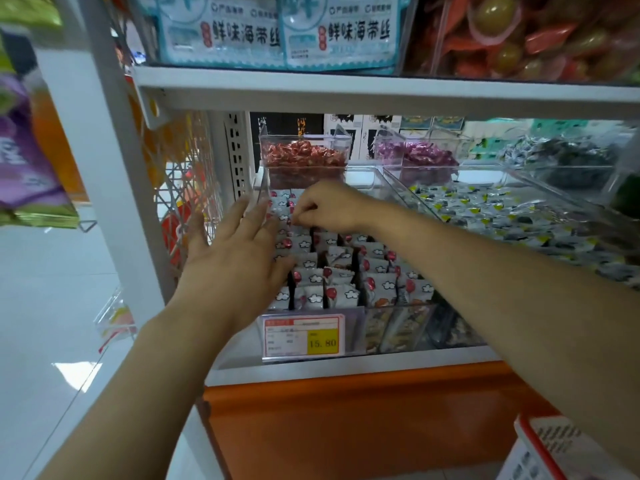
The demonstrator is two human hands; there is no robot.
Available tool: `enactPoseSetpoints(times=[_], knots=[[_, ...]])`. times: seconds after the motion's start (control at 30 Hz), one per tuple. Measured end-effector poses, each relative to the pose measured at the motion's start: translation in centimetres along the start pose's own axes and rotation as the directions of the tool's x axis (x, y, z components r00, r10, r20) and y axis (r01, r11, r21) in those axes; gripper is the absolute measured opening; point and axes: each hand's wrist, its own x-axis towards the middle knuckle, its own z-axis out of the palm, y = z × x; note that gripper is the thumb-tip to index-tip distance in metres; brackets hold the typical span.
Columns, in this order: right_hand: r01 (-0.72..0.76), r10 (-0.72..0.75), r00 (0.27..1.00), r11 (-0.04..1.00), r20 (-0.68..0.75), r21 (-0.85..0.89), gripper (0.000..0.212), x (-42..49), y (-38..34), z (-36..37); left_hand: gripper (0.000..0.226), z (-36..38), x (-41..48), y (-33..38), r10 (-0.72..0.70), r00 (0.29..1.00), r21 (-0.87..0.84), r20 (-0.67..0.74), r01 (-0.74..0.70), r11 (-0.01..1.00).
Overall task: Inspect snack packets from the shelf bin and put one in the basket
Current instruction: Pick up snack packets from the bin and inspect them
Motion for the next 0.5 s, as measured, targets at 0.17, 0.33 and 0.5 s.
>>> enactPoseSetpoints(times=[0.17, 0.33, 0.5], knots=[[-0.080, 0.115, 0.968, 0.984, -0.225, 0.157, 0.017, 1.3, 0.6, -0.5, 0.065, 0.2, 0.0, -0.2, 0.014, 1.000, -0.102, 0.019, -0.012, 0.995], [-0.119, 0.089, 0.984, 0.972, -0.153, -0.201, 0.013, 3.0, 0.8, 1.1, 0.065, 0.3, 0.1, -0.3, 0.016, 1.000, -0.166, 0.023, -0.012, 0.986], [-0.127, 0.116, 0.978, 0.990, -0.172, -0.055, 0.005, 2.8, 0.7, 0.9, 0.062, 0.3, 0.0, -0.2, 0.019, 1.000, -0.188, 0.012, -0.016, 0.982]])
